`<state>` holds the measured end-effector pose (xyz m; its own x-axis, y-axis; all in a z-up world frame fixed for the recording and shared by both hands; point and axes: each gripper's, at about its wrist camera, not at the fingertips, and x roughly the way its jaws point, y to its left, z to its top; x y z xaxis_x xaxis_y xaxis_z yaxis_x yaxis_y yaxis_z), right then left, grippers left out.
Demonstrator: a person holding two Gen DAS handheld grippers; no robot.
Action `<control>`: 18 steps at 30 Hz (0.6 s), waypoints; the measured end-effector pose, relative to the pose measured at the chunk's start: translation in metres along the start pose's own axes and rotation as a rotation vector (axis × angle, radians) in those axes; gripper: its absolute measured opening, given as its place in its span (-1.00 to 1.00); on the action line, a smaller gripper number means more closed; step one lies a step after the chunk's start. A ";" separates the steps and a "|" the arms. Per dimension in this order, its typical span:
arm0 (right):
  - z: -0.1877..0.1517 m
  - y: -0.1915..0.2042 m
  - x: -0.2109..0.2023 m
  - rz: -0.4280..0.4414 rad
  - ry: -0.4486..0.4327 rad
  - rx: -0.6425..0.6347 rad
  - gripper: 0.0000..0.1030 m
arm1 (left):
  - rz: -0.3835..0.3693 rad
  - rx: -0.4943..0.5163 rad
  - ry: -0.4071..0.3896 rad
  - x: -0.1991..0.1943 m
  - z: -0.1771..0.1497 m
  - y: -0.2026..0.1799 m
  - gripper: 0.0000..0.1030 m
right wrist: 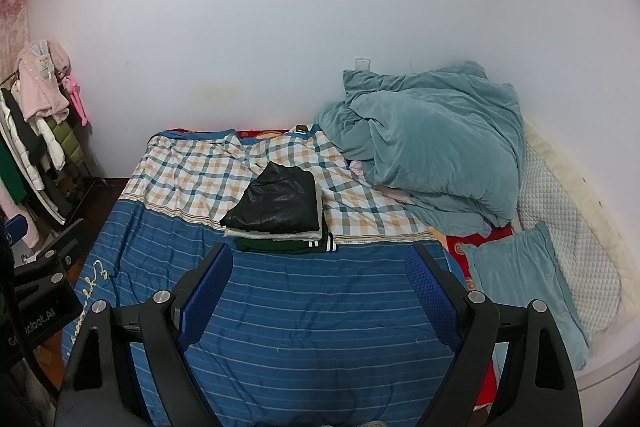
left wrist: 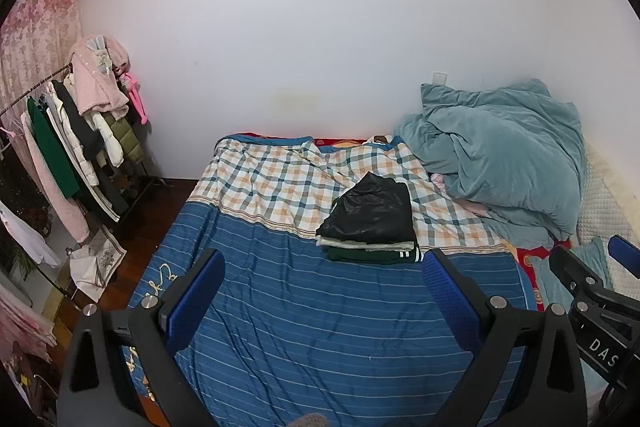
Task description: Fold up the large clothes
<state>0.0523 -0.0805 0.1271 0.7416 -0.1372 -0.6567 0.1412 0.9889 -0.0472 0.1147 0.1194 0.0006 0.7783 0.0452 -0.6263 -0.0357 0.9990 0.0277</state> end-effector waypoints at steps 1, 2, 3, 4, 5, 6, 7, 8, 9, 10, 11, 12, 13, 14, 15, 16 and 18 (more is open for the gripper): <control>0.000 0.000 0.000 0.001 0.000 0.000 0.74 | 0.000 -0.001 -0.001 0.000 0.000 0.000 0.96; -0.001 0.000 -0.001 0.000 -0.001 0.001 0.74 | -0.001 0.000 0.000 0.000 0.000 0.000 0.96; -0.001 0.000 -0.001 -0.001 -0.001 0.000 0.74 | 0.001 -0.001 0.001 0.000 0.000 0.000 0.96; -0.001 0.000 -0.001 0.001 0.000 0.000 0.74 | -0.001 0.000 0.000 0.000 0.000 0.000 0.96; -0.001 0.000 -0.001 0.002 0.000 0.000 0.74 | -0.001 0.001 0.000 0.000 0.001 0.000 0.96; -0.001 0.000 -0.001 -0.001 -0.002 0.002 0.74 | -0.001 0.002 0.000 0.000 0.000 -0.001 0.96; 0.000 0.000 -0.001 0.000 -0.001 0.001 0.74 | -0.002 0.002 -0.001 0.001 0.000 -0.002 0.96; -0.001 0.000 -0.001 0.001 -0.001 0.002 0.74 | -0.002 0.003 -0.002 0.000 0.000 -0.002 0.96; -0.001 0.000 -0.001 0.001 -0.001 0.001 0.74 | 0.001 0.000 -0.001 0.001 0.000 -0.002 0.96; -0.001 0.000 -0.001 0.000 0.000 0.001 0.74 | -0.001 0.000 0.000 0.001 0.000 -0.003 0.96; -0.001 0.000 -0.001 0.001 0.001 0.001 0.74 | -0.002 0.001 0.000 0.001 0.000 -0.003 0.96; -0.001 0.000 -0.001 0.002 0.001 0.001 0.74 | 0.001 0.001 0.000 0.001 0.000 -0.003 0.96; -0.002 0.000 -0.002 0.001 0.001 0.001 0.74 | 0.000 0.001 0.000 0.001 0.000 -0.003 0.96; -0.002 0.001 -0.002 0.002 0.001 0.001 0.74 | -0.002 0.000 -0.002 0.000 0.000 -0.003 0.96; -0.002 0.001 -0.003 0.002 0.001 0.002 0.74 | -0.001 -0.002 -0.005 0.000 0.000 -0.003 0.96; -0.003 0.001 -0.003 0.003 0.002 0.003 0.74 | 0.002 -0.001 -0.008 -0.001 -0.001 -0.002 0.96; -0.004 0.002 -0.005 0.000 0.001 0.004 0.74 | 0.003 0.002 -0.012 -0.003 -0.001 -0.003 0.96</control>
<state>0.0458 -0.0780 0.1271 0.7412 -0.1372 -0.6571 0.1441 0.9886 -0.0439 0.1124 0.1161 0.0016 0.7857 0.0485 -0.6167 -0.0373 0.9988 0.0310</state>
